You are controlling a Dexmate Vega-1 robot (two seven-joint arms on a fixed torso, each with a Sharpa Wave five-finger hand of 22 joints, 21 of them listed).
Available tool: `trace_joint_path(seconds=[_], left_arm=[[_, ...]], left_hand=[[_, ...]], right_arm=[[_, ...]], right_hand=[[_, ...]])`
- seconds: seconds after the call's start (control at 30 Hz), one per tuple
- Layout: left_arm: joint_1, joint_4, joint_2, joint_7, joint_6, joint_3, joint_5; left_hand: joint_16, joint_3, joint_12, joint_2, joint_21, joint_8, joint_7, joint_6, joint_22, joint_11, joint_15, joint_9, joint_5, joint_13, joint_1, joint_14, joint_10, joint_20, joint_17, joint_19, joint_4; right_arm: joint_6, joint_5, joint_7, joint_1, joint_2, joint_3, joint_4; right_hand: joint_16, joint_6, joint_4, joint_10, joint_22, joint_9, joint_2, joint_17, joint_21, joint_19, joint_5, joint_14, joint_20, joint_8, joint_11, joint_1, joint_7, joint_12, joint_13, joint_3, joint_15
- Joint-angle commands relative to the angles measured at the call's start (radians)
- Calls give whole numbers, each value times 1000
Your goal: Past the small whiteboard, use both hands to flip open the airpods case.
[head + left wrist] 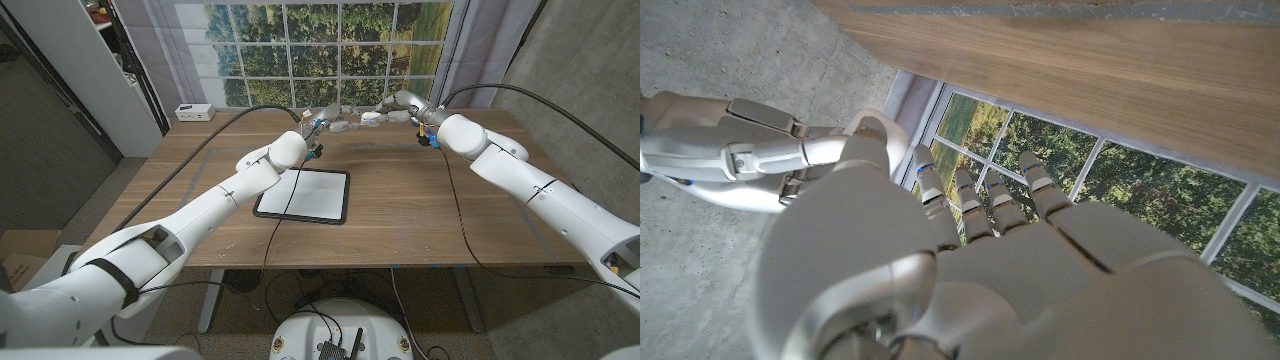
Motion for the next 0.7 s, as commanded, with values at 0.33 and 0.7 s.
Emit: trace_joint_path(seconds=[0.33,0.7], left_arm=[[-16,104,-42,0,-111,4,-40],[11,96,-53,71,-129,-9,-27]], left_hand=[[1,1,11,5,7,35,-32,91,5,-41,-23,3,-5,4,26,10,30,-2,4,0,-6],[16,45,42,68,30,95,13,302,10,-82,-50,4,-17,0,85,80,133,-22,6,34,-12]], right_arm=[[-4,28,30,13,10,-15,-5],[-13,34,70,28,-5,-23,-5]], right_hand=[[1,63,4,9,0,164,7,6,5,3,6,10,-6,10,7,3,-51,-3,3,0,-170],[-1,64,5,7,0,164,6,7,6,3,6,10,-5,8,6,1,-49,-5,3,-2,-169]])
